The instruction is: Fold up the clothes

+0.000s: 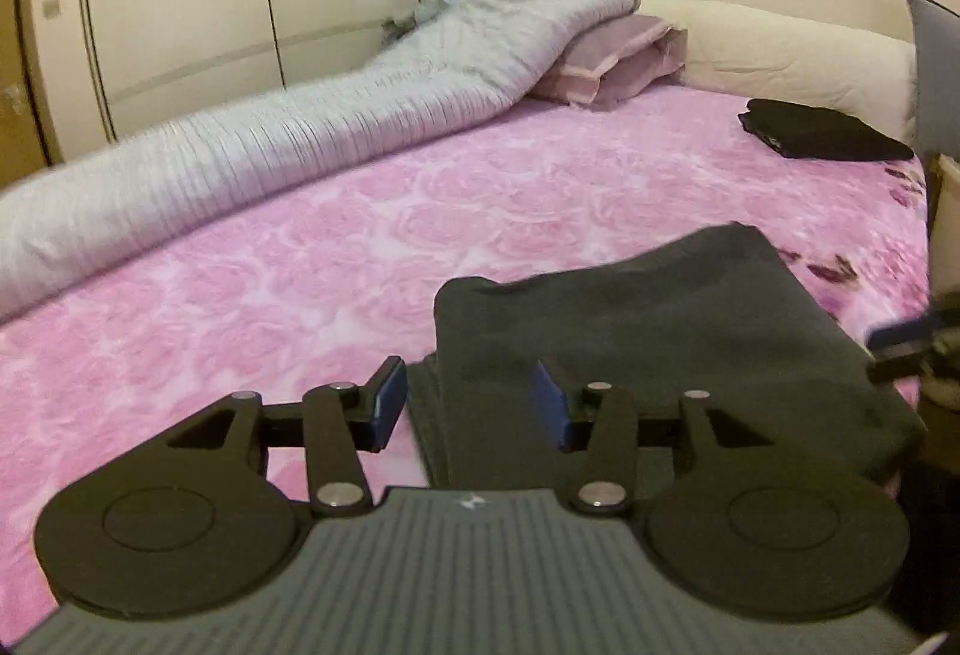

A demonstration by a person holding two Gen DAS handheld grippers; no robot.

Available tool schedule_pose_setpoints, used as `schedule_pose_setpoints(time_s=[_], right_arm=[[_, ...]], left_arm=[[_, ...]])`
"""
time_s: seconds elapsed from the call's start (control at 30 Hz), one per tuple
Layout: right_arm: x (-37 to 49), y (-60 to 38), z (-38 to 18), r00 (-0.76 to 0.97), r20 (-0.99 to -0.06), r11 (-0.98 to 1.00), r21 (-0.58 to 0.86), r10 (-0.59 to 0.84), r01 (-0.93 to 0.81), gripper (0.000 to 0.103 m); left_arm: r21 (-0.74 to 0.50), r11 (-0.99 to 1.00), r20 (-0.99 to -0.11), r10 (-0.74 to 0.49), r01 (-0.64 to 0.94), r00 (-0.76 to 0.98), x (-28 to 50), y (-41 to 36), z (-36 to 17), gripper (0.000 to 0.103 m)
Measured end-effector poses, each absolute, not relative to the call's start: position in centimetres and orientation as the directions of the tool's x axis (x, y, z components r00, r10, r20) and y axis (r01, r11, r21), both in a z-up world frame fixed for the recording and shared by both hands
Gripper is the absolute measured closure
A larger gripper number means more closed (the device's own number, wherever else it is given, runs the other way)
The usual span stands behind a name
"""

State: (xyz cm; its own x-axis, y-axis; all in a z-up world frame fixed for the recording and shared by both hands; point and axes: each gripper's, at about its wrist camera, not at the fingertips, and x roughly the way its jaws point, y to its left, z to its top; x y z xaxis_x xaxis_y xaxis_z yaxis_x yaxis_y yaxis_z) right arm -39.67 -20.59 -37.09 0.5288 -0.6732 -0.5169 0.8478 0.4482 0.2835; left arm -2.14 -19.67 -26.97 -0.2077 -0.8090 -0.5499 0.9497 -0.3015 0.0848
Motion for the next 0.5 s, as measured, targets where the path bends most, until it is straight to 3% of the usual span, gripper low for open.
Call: schedule_pose_setpoints(time_s=[0.17,0.23,0.27,0.33,0.5], right_arm=[[-40.7,-21.5,-37.3,0.500,-0.519,0.404,0.295,-0.693,0.866,0.059],[-41.5,-22.2,-37.5,0.471,-0.528,0.371,0.290,-0.707,0.882,0.058],[-41.8,-22.6,-37.6,0.454,-0.532,0.352,0.287,-0.715,0.891,0.058],[-42.7,-23.5,-37.8,0.415,-0.537,0.311,0.277,-0.734,0.909,0.057],[-44.4,-25.7,-37.4,0.362,-0.526,0.245,0.281,-0.769,0.928,0.056]], left_arm=[[-0.160,-0.272,-0.616,-0.723,0.949,-0.312,-0.5,-28.0,-29.3,0.065],[-0.238,-0.248,-0.638,-0.689,0.939,-0.344,-0.1,-30.3,-30.3,0.070],[-0.268,-0.234,-0.647,-0.675,0.935,-0.355,0.0,-31.2,-30.7,0.079],[-0.268,-0.214,-0.672,-0.657,0.939,-0.342,-0.3,-31.9,-31.2,0.081],[-0.256,-0.187,-0.637,-0.705,0.948,-0.311,0.6,-29.7,-31.8,0.083]])
